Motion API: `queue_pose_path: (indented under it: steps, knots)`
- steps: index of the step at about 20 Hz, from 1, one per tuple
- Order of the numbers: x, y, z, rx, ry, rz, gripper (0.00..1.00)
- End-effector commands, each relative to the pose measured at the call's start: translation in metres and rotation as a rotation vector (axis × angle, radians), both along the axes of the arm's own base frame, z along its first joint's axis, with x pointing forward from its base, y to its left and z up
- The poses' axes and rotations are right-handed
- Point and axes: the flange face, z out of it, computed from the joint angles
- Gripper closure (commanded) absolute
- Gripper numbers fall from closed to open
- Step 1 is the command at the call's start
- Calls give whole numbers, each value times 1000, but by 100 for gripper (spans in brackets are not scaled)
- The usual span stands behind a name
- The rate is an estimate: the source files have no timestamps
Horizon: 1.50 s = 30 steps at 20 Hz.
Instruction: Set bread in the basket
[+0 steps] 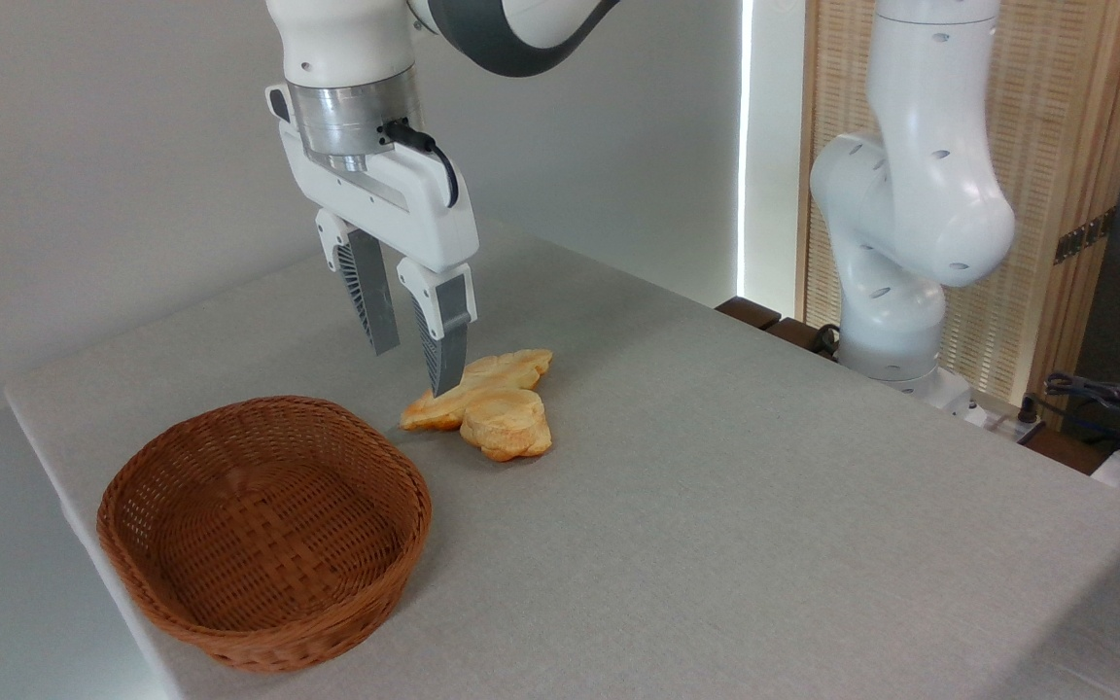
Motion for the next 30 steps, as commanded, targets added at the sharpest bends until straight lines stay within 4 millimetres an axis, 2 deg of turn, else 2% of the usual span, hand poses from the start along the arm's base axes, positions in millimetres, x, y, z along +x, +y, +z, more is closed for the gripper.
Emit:
queue_pose_path:
  steps: [1,5,6,8,15,22,29,30]
  knots:
    - [1,-7,1,5,9,-31,0]
    - [3,-38,-26,25,48,-83,0]
    - [2,-40,-32,28,54,-88,0]
    - [-7,-50,-49,33,88,-109,0]
    - [-31,-38,-104,50,190,-208,0]
    - [-37,-40,-126,50,231,-221,0]
    - [-37,-47,-139,58,255,-233,0]
    - [-38,-50,-140,59,254,-240,5]
